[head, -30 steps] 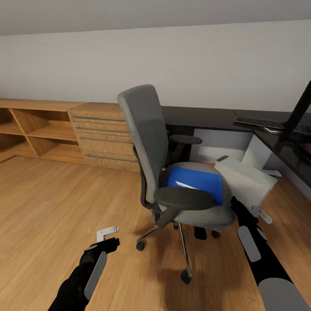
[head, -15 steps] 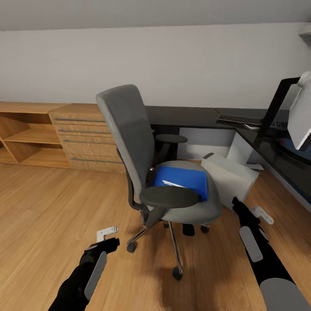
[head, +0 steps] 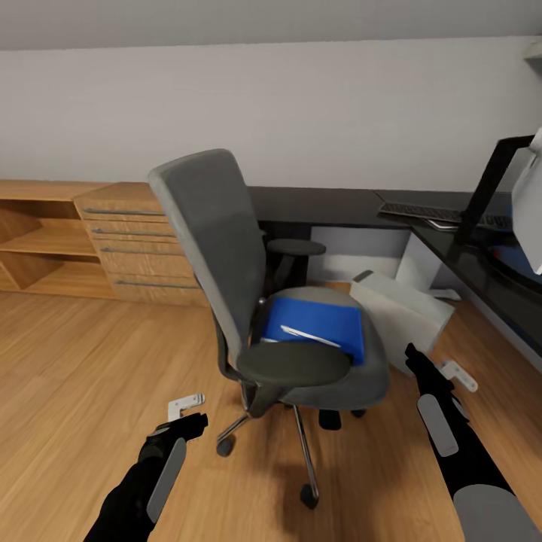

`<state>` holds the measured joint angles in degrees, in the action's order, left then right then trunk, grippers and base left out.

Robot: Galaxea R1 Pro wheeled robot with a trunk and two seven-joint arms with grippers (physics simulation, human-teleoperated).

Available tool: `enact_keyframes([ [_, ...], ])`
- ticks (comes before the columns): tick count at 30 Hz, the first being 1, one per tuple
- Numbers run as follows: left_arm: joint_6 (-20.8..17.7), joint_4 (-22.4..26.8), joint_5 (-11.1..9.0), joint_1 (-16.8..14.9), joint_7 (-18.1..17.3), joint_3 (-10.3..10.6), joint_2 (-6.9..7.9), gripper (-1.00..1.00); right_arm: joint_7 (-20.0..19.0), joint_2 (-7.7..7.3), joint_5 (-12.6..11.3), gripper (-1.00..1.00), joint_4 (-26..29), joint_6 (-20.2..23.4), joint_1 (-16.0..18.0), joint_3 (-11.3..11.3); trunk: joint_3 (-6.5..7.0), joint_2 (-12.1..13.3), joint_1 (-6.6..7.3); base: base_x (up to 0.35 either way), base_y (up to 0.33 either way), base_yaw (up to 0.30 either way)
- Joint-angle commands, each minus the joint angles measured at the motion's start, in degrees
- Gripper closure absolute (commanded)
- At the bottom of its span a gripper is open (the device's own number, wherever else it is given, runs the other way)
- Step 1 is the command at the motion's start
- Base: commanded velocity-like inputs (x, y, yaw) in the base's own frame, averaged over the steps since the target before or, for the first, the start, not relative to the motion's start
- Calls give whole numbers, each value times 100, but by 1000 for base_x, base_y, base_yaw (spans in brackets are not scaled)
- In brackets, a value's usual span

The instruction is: In the bedroom, organize the workspace by keeping the computer under the desk, ensuring the monitor is on the desk, placing the keyboard on the desk next to the monitor, placing the mouse on the desk next to the keyboard, moving the folder from the swivel chair onto the desk next to the mouse, stacking the notebook on top of the folder with the pen on top of the notebook, and positioning the swivel chair next to the desk.

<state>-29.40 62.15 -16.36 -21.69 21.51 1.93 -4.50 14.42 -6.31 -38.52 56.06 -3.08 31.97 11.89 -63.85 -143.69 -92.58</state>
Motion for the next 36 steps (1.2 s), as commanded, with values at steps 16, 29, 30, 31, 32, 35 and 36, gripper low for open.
enact_keyframes([
  [16,-13,7,-60,-2,48,-86,2,-100,-19,-7,-109,-100,-13,777,2,198,-5,-2,0,90,0,0],
  [29,-8,7,-60,-2,43,-105,2,-100,-43,29,-182,-100,135,1073,2,515,-6,-2,0,2,0,0],
  [30,-7,7,-60,-2,42,-105,2,-100,-41,30,-182,-100,136,1073,2,515,-7,-2,0,25,0,5],
  [31,-6,7,-60,-2,41,-105,2,-100,-40,31,-182,-100,137,1073,2,515,-8,-2,0,59,0,16],
  [32,-4,7,-60,-2,40,-105,2,-100,-38,32,-182,-100,136,1073,2,515,-11,-2,0,144,0,53],
  [35,24,7,-60,-2,39,-105,2,-100,-37,32,-182,-100,135,1076,2,515,-23,-2,0,206,0,88],
  [36,65,7,-60,-2,38,-105,2,-100,-36,33,-182,-100,134,1078,2,516,-29,-2,0,264,0,122],
])
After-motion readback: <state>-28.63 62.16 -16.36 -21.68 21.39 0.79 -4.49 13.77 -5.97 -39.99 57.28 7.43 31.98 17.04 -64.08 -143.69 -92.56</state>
